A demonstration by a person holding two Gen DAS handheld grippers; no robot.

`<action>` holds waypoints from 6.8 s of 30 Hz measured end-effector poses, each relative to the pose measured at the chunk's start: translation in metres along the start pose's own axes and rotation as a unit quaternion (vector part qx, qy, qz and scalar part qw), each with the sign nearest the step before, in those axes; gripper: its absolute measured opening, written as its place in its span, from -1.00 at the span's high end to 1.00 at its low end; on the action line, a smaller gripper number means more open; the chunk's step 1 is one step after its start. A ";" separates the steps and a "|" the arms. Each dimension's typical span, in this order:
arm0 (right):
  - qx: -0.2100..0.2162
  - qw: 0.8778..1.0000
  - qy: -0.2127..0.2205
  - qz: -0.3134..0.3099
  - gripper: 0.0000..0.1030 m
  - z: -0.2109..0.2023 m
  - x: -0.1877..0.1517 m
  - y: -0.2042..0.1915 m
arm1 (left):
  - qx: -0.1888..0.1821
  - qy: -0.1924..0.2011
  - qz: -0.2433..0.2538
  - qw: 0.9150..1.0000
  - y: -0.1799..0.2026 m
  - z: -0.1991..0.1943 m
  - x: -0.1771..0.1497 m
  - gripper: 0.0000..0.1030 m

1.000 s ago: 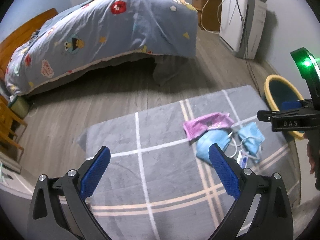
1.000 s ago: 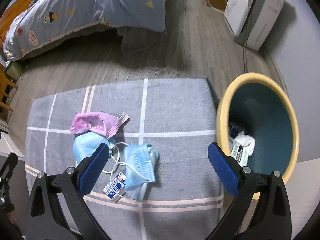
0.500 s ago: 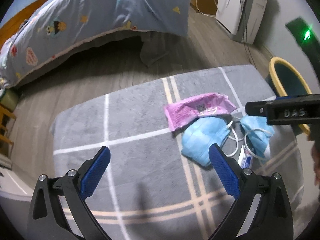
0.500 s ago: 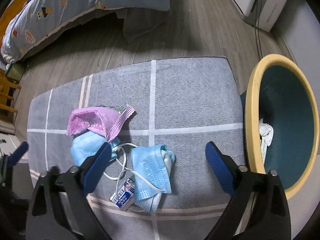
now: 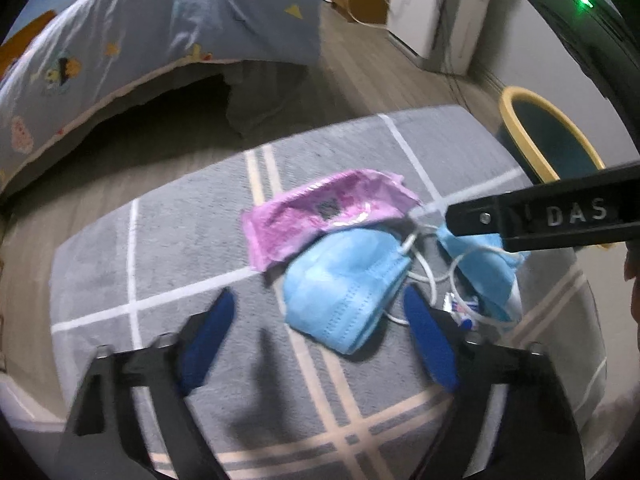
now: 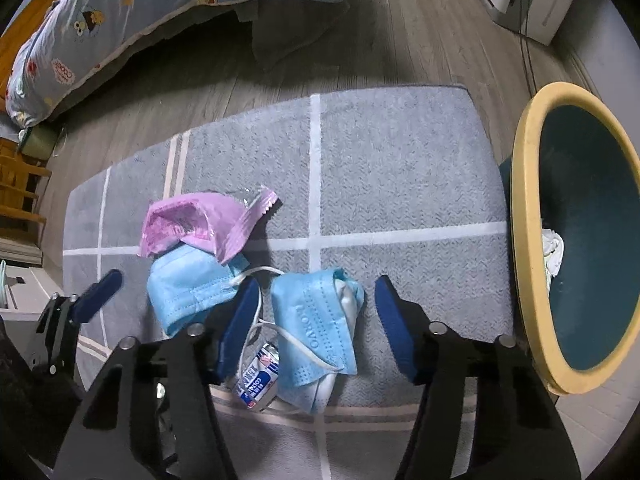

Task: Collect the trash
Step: 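Grasp a blue face mask with the left gripper while the right grasps another mask, then carry both masks over the bin and open both grippers, then move both tools back over the pink wrapper and small tube box, then grasp the pink wrapper with the left gripper while the right grasps the COLTAIN box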

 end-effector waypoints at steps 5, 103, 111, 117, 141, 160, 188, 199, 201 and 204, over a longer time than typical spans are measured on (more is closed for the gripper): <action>-0.016 1.000 -0.007 -0.013 0.08 0.006 -0.006 0.001 | 0.000 -0.015 0.008 1.000 0.008 0.008 -0.002 -0.36; -0.061 0.958 0.222 0.170 0.46 -0.151 -0.024 0.285 | -0.103 0.078 0.128 0.983 0.244 -0.023 0.111 0.50; -0.058 0.957 0.223 0.174 0.46 -0.140 -0.019 0.283 | -0.113 0.071 0.141 0.981 0.263 -0.002 0.109 0.39; -0.061 0.957 0.223 0.173 0.26 -0.137 -0.017 0.281 | -0.103 0.064 0.139 0.983 0.255 0.000 0.105 -0.07; -0.010 0.950 0.236 0.206 -0.89 -0.182 -0.031 0.243 | -0.046 0.134 0.076 0.987 0.157 -0.104 0.083 -0.86; -0.020 0.976 0.200 0.081 -0.89 -0.158 -0.024 0.104 | 0.046 0.148 -0.026 0.988 0.025 -0.161 0.040 -0.87; -0.030 0.996 0.069 0.037 -0.88 -0.036 -0.057 -0.018 | 0.091 0.116 -0.062 0.987 -0.065 -0.166 0.004 -0.88; -0.040 0.998 0.023 -0.032 0.19 0.015 -0.073 -0.052 | 0.102 0.073 -0.036 0.991 -0.060 -0.131 0.008 -0.88; -0.057 0.997 0.026 -0.052 0.35 0.015 -0.073 -0.053 | 0.100 0.069 -0.036 0.992 -0.059 -0.126 0.009 -0.88; -0.055 0.997 0.018 -0.045 0.56 0.011 -0.073 -0.042 | 0.092 0.061 -0.036 0.993 -0.055 -0.117 0.011 -0.88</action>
Point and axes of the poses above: each gripper's, at about its wrist camera, not at the fingertips, and z roughly the way its jaws point, y to its right, x to its top, the point moved 4 cm from there along z, roughly the way its jaws point, and after that the axes turned 5 degrees about -x, right-handed, at the moved point
